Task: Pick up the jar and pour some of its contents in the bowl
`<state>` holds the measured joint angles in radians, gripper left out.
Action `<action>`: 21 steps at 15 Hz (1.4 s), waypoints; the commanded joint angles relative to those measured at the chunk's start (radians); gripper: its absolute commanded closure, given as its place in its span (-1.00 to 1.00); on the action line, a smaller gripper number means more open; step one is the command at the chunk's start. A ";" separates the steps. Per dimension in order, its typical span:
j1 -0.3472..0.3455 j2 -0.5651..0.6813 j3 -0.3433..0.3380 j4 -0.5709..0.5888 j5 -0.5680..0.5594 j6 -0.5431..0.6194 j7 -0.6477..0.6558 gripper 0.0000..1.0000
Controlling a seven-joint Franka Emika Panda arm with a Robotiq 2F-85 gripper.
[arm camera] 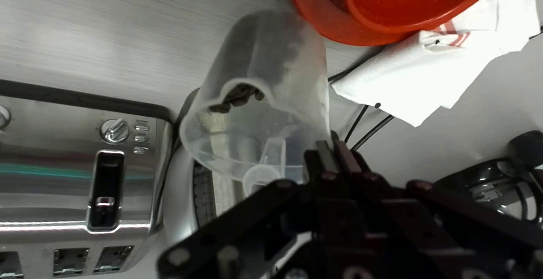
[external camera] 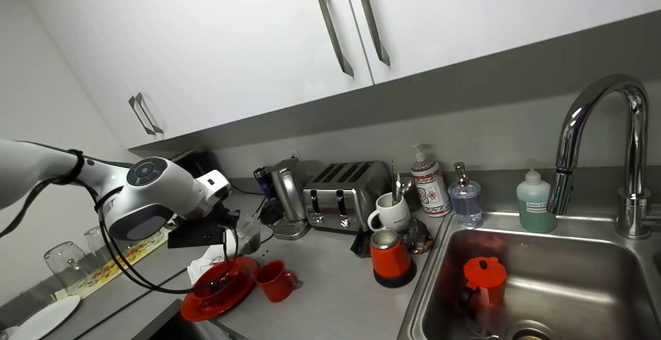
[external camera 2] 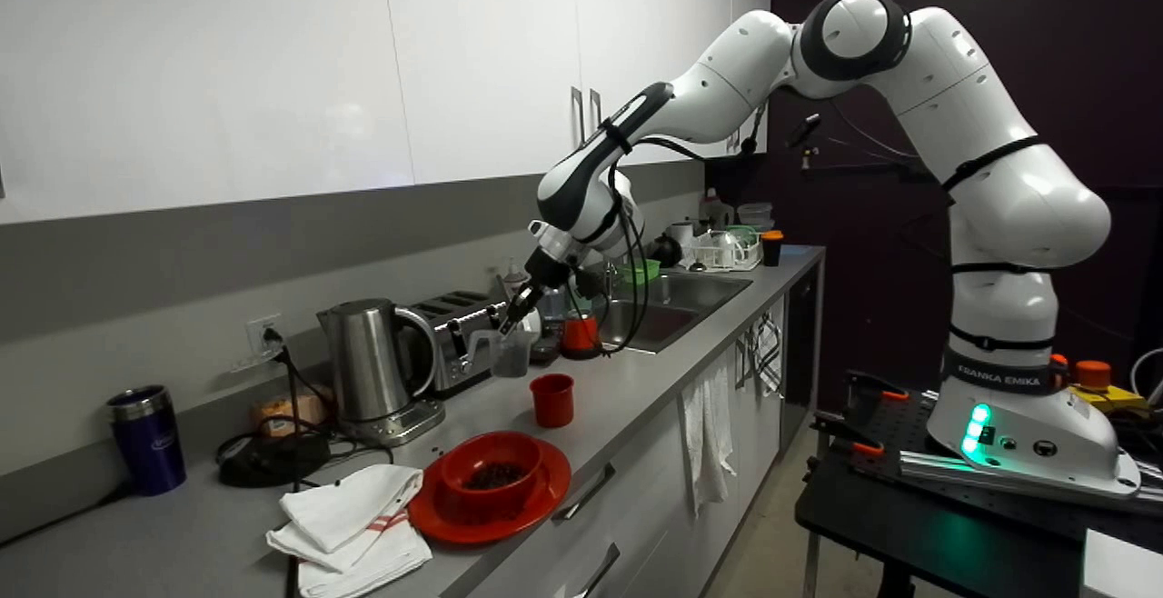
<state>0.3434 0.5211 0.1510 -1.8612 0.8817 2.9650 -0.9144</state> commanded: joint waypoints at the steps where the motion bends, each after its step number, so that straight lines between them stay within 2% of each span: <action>1: 0.048 -0.047 -0.061 -0.042 -0.035 0.010 0.082 0.92; 4: 0.079 -0.059 -0.090 -0.044 -0.042 0.017 0.111 0.92; 8: 0.099 -0.068 -0.096 -0.031 -0.032 0.018 0.106 0.91; 9: 0.075 -0.033 -0.078 -0.001 -0.014 0.001 0.075 0.91; 21: 0.082 -0.041 -0.082 -0.001 -0.014 0.002 0.076 0.90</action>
<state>0.4252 0.4806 0.0693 -1.8618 0.8679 2.9667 -0.8382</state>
